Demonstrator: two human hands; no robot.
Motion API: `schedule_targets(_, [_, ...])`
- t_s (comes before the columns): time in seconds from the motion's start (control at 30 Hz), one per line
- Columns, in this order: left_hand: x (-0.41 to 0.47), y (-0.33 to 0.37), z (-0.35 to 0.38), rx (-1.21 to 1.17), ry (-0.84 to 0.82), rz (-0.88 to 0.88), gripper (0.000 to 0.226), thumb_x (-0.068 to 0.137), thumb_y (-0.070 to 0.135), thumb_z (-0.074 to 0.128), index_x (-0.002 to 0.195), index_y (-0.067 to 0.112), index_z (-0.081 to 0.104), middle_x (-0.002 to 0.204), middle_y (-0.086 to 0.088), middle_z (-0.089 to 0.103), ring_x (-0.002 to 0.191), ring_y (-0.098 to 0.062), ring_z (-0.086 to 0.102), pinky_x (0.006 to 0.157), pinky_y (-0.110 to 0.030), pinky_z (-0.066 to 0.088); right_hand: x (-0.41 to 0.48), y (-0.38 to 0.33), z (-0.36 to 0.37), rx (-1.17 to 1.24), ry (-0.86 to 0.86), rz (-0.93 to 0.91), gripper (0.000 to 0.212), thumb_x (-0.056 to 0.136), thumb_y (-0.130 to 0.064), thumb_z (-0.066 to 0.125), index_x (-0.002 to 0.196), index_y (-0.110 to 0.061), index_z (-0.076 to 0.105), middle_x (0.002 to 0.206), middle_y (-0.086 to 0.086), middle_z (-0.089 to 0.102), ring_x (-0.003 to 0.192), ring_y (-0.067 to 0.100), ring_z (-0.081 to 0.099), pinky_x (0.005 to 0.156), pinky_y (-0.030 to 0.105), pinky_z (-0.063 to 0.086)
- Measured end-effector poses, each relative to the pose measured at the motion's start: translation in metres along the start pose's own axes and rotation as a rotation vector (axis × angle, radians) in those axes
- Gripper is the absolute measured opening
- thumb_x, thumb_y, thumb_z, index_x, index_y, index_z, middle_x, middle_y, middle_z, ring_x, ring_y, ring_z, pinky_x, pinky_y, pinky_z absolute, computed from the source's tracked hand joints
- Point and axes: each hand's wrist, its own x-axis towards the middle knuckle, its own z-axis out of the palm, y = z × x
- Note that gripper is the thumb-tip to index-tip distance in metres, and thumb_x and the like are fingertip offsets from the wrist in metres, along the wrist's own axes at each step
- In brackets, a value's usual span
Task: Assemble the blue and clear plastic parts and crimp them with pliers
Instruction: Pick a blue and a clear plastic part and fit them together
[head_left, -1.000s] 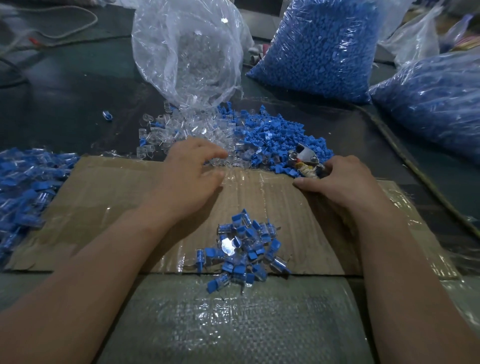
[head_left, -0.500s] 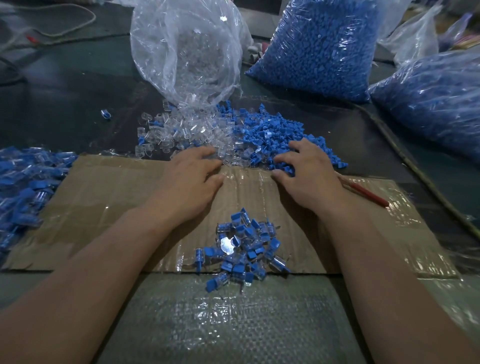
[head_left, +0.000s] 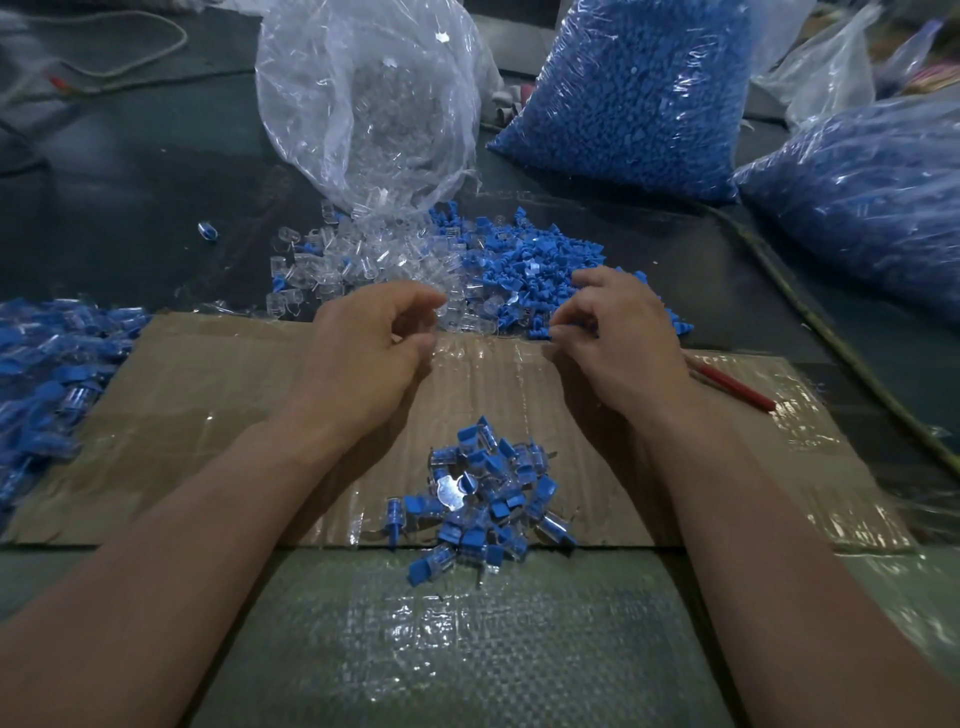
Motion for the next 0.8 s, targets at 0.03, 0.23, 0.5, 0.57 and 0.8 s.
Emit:
schedule_targets(0.03, [-0.001, 0.001, 0.0, -0.031, -0.016, 0.006, 0.04, 0.082, 0.006, 0.066, 0.12, 0.017, 0.06, 0.089, 0.019, 0.056, 0.076, 0.011, 0.05, 0.068, 0.002, 0.039, -0.001, -0.003, -0.002, 0.061, 0.057, -0.001, 0.007, 0.083, -0.015, 0.065, 0.087, -0.013, 0.07, 0.1, 0.0, 0.056, 0.102, 0.014, 0.048, 0.091, 0.029, 0.036])
schedule_targets(0.23, [-0.003, 0.008, 0.0, -0.234, -0.092, -0.027, 0.035, 0.082, 0.002, 0.064, 0.103, 0.03, 0.06, 0.087, 0.021, 0.058, 0.075, 0.013, 0.059, 0.066, 0.0, 0.044, -0.015, -0.027, -0.008, 0.373, 0.11, -0.033, 0.003, 0.083, -0.013, 0.066, 0.085, -0.015, 0.066, 0.07, -0.016, 0.053, 0.066, -0.001, 0.051, 0.064, 0.013, 0.043])
schedule_targets(0.5, [-0.003, 0.014, -0.004, -0.511, -0.147, -0.116, 0.03, 0.077, -0.005, 0.066, 0.083, 0.025, 0.061, 0.078, 0.004, 0.063, 0.066, 0.004, 0.06, 0.063, -0.01, 0.05, -0.021, -0.045, -0.008, 0.697, -0.008, -0.002, 0.024, 0.086, -0.007, 0.06, 0.075, -0.027, 0.053, 0.07, -0.008, 0.059, 0.067, 0.002, 0.062, 0.065, 0.019, 0.052])
schedule_targets(0.57, [-0.003, 0.014, -0.004, -0.554, -0.15, -0.142, 0.025, 0.076, -0.004, 0.067, 0.082, 0.02, 0.059, 0.078, 0.001, 0.065, 0.067, 0.001, 0.062, 0.064, -0.011, 0.051, -0.021, -0.047, -0.007, 0.717, -0.008, -0.019, 0.023, 0.086, -0.006, 0.06, 0.076, -0.026, 0.054, 0.071, -0.009, 0.06, 0.067, 0.002, 0.063, 0.065, 0.019, 0.053])
schedule_targets(0.8, [-0.005, 0.019, -0.003, -0.638, -0.22, -0.14, 0.022, 0.077, -0.004, 0.063, 0.082, 0.017, 0.063, 0.074, 0.002, 0.068, 0.066, -0.003, 0.064, 0.06, -0.015, 0.052, -0.022, -0.048, -0.005, 0.692, -0.056, -0.018, 0.022, 0.086, -0.011, 0.061, 0.078, -0.03, 0.054, 0.074, -0.006, 0.062, 0.072, 0.009, 0.064, 0.07, 0.034, 0.055])
